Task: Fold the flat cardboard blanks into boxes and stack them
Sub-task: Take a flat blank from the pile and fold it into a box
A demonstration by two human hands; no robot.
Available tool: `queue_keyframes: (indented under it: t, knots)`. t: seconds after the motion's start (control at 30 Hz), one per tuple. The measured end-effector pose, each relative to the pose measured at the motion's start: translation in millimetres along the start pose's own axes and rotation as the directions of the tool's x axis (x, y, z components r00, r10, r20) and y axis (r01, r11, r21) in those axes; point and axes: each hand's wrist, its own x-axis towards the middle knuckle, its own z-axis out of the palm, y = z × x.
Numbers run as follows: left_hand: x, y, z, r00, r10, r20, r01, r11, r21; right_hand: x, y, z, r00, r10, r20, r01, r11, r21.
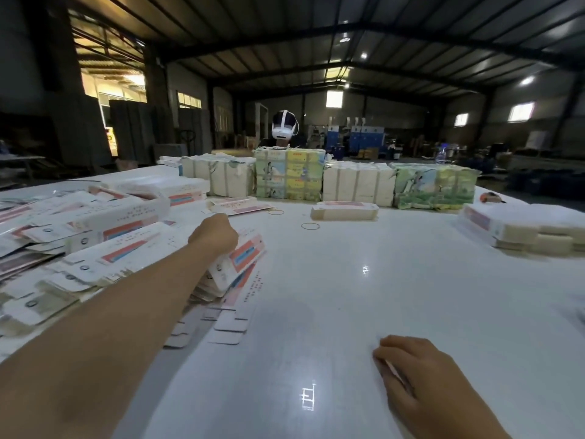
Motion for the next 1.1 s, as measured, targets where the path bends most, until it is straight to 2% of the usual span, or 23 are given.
queue_keyframes:
  t: [0.03,0.1,0.13,0.17,0.2,0.23,0.27,0.3,0.33,0.37,0.5,0.57,0.67,0.7,0.73,0.83,0.87,1.0,1.1]
  knots:
    - [-8,9,-6,0.998,0.041,0.047,-0.034,0.988,-0.151,0,-2,-2,0.999,0.035,0.034,-0.035,0.999,0.004]
    - [-40,33,-14,0.978,0.136,0.16,-0.042,0.873,-0.485,1,-1,-5,0.971,0.177,0.161,-0.183,0.983,0.02]
    - [-61,45,-15,0.956,0.191,0.225,-0.02,0.802,-0.597,2,-2,-9,0.928,0.303,0.217,-0.331,0.937,0.111]
    - [-83,55,-14,0.922,0.258,0.29,-0.003,0.752,-0.659,5,-3,-14,0.87,0.427,0.247,-0.485,0.834,0.265]
    - [-106,63,-10,0.874,0.335,0.352,0.004,0.719,-0.695,9,-3,-20,0.796,0.529,0.293,-0.601,0.631,0.492]
    - [-129,70,-4,0.815,0.412,0.406,0.004,0.698,-0.716,15,-5,-29,0.716,0.57,0.402,-0.649,0.334,0.683]
    - [-149,76,3,0.754,0.48,0.448,-0.008,0.689,-0.725,18,-7,-35,0.662,0.543,0.516,-0.629,0.027,0.777]
    - [-168,80,11,0.703,0.53,0.474,-0.034,0.691,-0.722,17,-10,-40,0.631,0.5,0.593,-0.581,-0.201,0.788]
    - [-184,83,19,0.672,0.562,0.482,-0.076,0.7,-0.71,15,-12,-42,0.611,0.477,0.632,-0.552,-0.316,0.772]
    - [-197,85,24,0.658,0.591,0.467,-0.141,0.705,-0.695,12,-15,-43,0.608,0.466,0.643,-0.547,-0.342,0.764]
    - [-228,92,40,0.622,0.688,0.374,-0.432,0.7,-0.568,3,-21,-43,0.675,0.472,0.566,-0.528,-0.227,0.818]
    - [-232,92,48,0.643,0.665,0.381,-0.474,0.736,-0.484,1,-21,-43,0.693,0.463,0.553,-0.551,-0.155,0.82]
    - [-231,89,53,0.669,0.653,0.355,-0.478,0.744,-0.467,0,-19,-40,0.739,0.39,0.549,-0.586,-0.029,0.81]
    - [-230,88,53,0.68,0.646,0.346,-0.478,0.749,-0.46,1,-18,-42,0.753,0.369,0.545,-0.575,-0.034,0.818]
    - [-229,87,52,0.681,0.644,0.35,-0.472,0.751,-0.462,1,-15,-43,0.763,0.346,0.546,-0.554,-0.085,0.828]
    - [-229,85,44,0.647,0.635,0.422,-0.385,0.75,-0.538,3,-2,-51,0.804,0.22,0.553,-0.444,-0.396,0.803]
    - [-229,84,41,0.626,0.639,0.446,-0.343,0.74,-0.578,3,0,-53,0.82,0.174,0.545,-0.432,-0.436,0.79]
    - [-228,81,37,0.574,0.675,0.463,-0.324,0.707,-0.629,3,0,-51,0.843,0.181,0.507,-0.424,-0.356,0.833]
    - [-227,82,37,0.575,0.675,0.462,-0.33,0.708,-0.624,3,0,-51,0.839,0.227,0.494,-0.412,-0.328,0.85]
